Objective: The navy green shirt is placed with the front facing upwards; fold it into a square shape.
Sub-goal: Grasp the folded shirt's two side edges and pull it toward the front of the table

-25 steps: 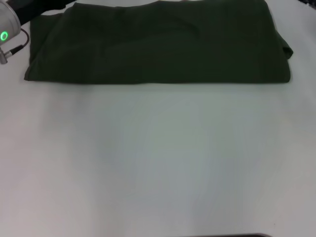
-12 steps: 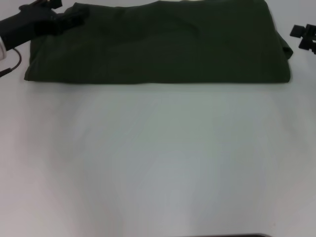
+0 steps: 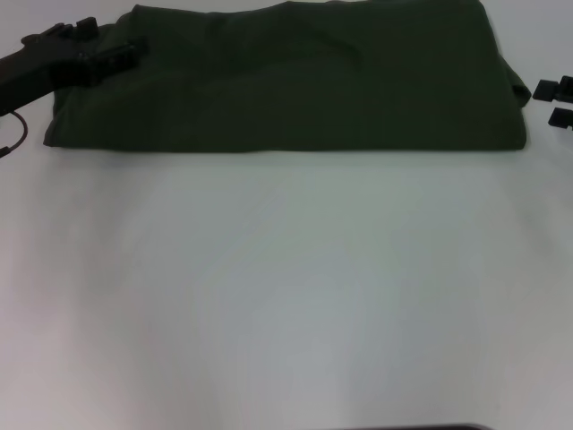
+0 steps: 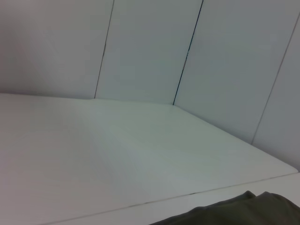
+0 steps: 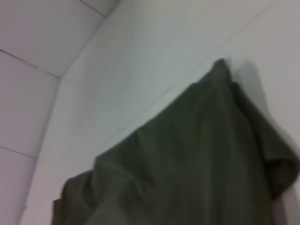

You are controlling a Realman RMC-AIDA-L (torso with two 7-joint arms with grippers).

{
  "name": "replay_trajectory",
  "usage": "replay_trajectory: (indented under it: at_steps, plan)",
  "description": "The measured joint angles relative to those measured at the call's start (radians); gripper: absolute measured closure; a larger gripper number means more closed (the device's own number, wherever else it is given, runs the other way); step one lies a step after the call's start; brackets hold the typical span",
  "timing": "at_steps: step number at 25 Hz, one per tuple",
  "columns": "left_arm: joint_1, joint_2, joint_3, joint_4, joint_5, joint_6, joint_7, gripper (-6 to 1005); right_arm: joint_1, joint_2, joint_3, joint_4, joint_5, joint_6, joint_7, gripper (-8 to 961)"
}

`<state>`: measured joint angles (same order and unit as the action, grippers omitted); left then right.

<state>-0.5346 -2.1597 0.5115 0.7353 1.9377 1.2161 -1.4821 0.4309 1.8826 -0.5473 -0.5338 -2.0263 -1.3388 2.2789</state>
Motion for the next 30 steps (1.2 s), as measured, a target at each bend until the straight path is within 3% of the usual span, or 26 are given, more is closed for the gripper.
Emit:
replay_trajectory:
  at_steps: [22, 30]
  plan:
    - [-0.018, 0.0, 0.002, -0.007, -0.002, -0.08, 0.0, 79, 0.044, 0.065, -0.008, 0.018, -0.087, 0.184, -0.007, 221]
    - [-0.025, 0.001, 0.01, -0.013, -0.001, -0.105, 0.002, 80, 0.073, 0.079, -0.023, 0.024, -0.088, 0.217, -0.007, 225]
